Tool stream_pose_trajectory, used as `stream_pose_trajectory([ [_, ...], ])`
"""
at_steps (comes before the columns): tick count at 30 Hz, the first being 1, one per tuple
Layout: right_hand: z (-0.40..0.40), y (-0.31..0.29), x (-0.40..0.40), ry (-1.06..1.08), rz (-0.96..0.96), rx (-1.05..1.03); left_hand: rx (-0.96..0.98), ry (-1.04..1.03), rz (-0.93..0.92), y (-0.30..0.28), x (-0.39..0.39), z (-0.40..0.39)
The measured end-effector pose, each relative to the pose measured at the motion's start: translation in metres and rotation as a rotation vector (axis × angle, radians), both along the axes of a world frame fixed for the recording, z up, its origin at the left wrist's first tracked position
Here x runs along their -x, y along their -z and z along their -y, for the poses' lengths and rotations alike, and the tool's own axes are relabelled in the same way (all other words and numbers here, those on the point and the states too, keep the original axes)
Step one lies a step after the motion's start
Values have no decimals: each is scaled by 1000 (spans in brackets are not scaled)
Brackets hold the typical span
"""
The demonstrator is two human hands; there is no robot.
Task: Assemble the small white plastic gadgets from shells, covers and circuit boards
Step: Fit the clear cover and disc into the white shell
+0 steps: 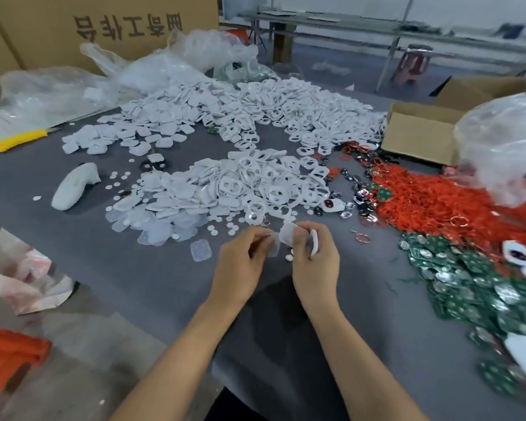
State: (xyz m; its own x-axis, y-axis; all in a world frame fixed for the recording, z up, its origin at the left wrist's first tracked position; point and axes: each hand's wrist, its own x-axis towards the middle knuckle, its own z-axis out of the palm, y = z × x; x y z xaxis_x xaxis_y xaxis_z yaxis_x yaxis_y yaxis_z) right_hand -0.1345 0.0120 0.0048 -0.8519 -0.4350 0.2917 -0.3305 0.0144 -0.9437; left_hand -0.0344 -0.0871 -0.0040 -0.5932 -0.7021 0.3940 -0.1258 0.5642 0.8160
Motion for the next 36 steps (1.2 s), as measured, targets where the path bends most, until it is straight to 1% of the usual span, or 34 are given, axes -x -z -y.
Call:
stream_pose_trajectory([
  [3,-38,0,18,39,-139,-44,14,59,-9,-1,25,-27],
  [5,-63,1,33,92,-192,-75,50,103,-19,-4,41,-45],
  [9,-109,0,62,201,-198,-128,68,310,-29,-8,67,-78],
  [13,-141,2,75,246,-173,-189,74,434,97,-2,80,-95],
  [15,-151,4,74,233,-155,-226,61,441,126,2,80,-97],
  [19,-164,7,72,214,-156,-264,27,393,135,9,73,-95],
  [24,-167,8,73,239,-89,-224,-14,326,117,7,70,-97],
  [26,-166,7,70,235,-73,-216,-22,325,137,7,69,-97],
  [32,-164,4,65,207,-110,-245,10,344,180,10,70,-96],
  [36,-168,5,67,184,-124,-278,-37,351,190,7,69,-101],
])
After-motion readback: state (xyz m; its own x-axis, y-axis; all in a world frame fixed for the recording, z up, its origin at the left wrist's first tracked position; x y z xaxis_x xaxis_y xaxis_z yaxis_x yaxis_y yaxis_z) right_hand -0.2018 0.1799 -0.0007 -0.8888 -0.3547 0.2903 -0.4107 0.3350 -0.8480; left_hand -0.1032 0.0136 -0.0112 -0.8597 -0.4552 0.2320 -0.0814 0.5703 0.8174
